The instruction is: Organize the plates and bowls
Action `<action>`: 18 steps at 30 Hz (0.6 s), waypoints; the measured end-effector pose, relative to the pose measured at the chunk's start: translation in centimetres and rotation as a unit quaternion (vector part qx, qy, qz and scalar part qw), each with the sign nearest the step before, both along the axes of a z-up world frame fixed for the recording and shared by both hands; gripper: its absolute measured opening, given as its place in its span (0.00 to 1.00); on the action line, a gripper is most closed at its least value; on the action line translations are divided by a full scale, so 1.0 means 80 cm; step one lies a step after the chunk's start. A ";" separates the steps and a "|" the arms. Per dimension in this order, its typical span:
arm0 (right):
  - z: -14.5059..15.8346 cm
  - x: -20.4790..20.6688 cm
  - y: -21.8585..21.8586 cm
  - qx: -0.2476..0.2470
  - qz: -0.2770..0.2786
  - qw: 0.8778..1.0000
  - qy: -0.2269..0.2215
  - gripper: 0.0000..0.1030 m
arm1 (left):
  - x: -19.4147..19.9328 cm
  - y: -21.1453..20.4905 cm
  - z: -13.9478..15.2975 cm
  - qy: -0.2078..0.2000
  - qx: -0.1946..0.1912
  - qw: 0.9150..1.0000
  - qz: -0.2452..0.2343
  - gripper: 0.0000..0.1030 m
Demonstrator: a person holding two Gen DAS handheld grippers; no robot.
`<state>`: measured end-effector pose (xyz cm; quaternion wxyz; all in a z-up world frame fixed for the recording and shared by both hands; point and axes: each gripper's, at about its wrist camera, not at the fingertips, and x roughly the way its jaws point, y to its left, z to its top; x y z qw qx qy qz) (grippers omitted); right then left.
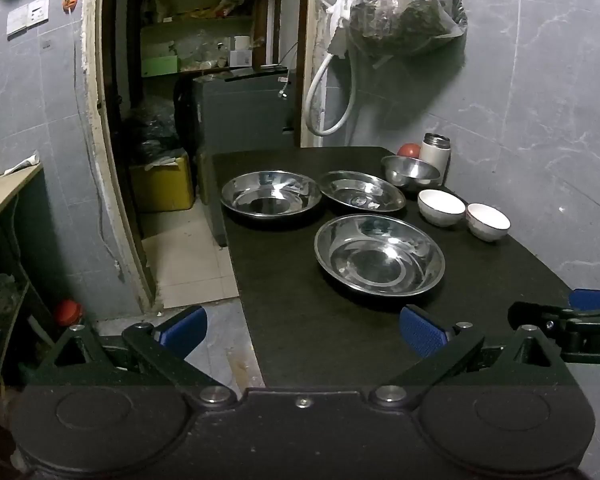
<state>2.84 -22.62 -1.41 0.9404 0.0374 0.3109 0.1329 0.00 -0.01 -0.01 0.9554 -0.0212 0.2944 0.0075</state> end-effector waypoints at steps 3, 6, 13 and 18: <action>0.001 -0.001 -0.001 0.000 0.000 1.000 -0.001 1.00 | 0.000 0.000 -0.001 0.001 0.002 1.000 0.000 0.99; 0.001 -0.001 -0.002 0.001 0.000 1.000 -0.001 1.00 | 0.004 -0.006 0.002 0.003 0.002 1.000 0.000 0.99; 0.000 -0.001 -0.002 0.001 0.001 1.000 0.000 1.00 | 0.002 -0.010 -0.002 0.004 0.003 1.000 0.000 0.99; -0.001 -0.001 -0.006 0.001 0.002 1.000 0.001 1.00 | 0.003 -0.011 -0.003 0.004 0.003 1.000 -0.001 0.99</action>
